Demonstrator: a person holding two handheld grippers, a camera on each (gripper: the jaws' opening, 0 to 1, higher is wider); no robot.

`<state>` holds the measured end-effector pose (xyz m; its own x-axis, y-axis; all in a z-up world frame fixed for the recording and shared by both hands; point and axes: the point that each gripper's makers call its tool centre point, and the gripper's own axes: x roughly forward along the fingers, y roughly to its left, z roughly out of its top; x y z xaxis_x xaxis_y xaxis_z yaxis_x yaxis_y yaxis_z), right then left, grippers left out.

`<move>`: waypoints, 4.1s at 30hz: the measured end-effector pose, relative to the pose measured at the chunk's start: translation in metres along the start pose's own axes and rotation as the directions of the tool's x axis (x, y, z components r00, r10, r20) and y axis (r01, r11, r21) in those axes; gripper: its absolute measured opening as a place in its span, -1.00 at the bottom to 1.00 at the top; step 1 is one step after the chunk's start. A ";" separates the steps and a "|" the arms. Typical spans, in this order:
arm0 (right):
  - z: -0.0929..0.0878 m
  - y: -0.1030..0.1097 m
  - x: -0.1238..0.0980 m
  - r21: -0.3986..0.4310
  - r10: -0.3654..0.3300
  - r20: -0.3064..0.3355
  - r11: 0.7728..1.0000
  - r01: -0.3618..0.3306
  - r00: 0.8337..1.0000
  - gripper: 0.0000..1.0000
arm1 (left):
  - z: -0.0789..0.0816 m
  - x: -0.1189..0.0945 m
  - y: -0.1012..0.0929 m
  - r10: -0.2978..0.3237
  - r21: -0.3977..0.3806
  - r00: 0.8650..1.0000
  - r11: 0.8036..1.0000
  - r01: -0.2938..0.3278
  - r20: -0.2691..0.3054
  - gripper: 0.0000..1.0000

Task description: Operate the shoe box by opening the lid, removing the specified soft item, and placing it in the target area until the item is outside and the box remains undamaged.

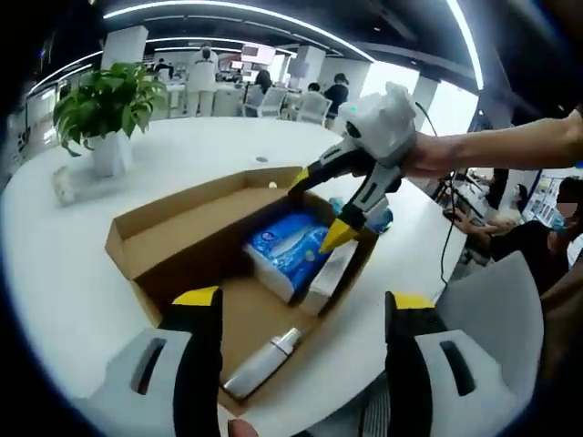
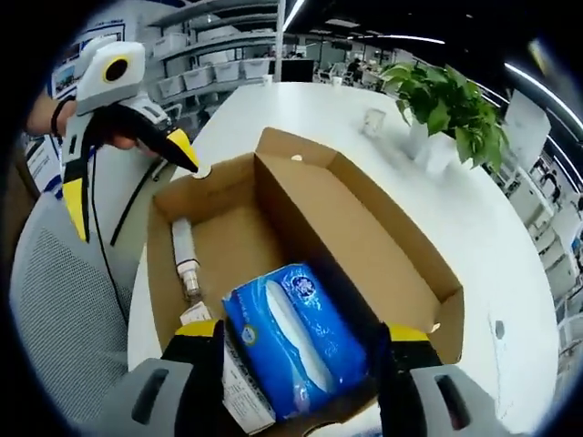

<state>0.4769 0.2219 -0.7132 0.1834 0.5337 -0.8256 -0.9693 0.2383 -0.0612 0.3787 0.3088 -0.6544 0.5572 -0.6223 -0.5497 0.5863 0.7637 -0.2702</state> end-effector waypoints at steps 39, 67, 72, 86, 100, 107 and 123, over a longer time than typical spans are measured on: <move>-0.027 0.029 0.054 -0.309 0.113 -0.261 0.931 -0.194 0.959 0.13 | -0.010 -0.003 0.012 -0.008 -0.040 1.000 0.999 0.009 0.009 0.43; -0.022 0.040 0.055 -0.400 0.131 -0.244 0.889 -0.223 0.961 -0.07 | -0.012 -0.005 0.020 0.005 -0.064 1.000 0.998 -0.004 0.018 0.42; -0.008 0.039 0.043 -0.395 0.121 -0.196 0.898 -0.191 0.973 -0.07 | -0.007 -0.005 0.019 0.007 -0.060 1.000 0.998 -0.005 0.028 0.42; 0.003 0.045 0.016 -0.395 0.082 -0.141 0.909 -0.132 0.987 -0.06 | 0.000 -0.008 0.015 -0.005 -0.019 1.000 1.000 0.005 0.028 0.42; 0.024 0.053 -0.012 -0.422 0.026 -0.061 0.905 -0.049 0.998 -0.06 | 0.002 -0.010 0.007 -0.011 -0.002 1.000 1.000 0.011 0.029 0.43; 0.022 0.060 -0.032 -0.443 0.004 -0.052 0.896 -0.026 0.999 -0.06 | 0.003 -0.009 0.005 -0.013 -0.003 0.999 1.000 0.013 0.030 0.43; -0.003 0.067 -0.080 -0.418 -0.044 -0.043 0.908 0.022 0.998 -0.05 | 0.020 -0.004 0.002 -0.018 0.020 0.999 1.000 0.017 0.034 0.43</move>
<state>0.3967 0.1928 -0.6527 0.2186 0.4870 -0.8456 -0.9448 -0.1112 -0.3083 0.3890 0.3093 -0.6372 0.5665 -0.6413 -0.5176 0.6076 0.7493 -0.2634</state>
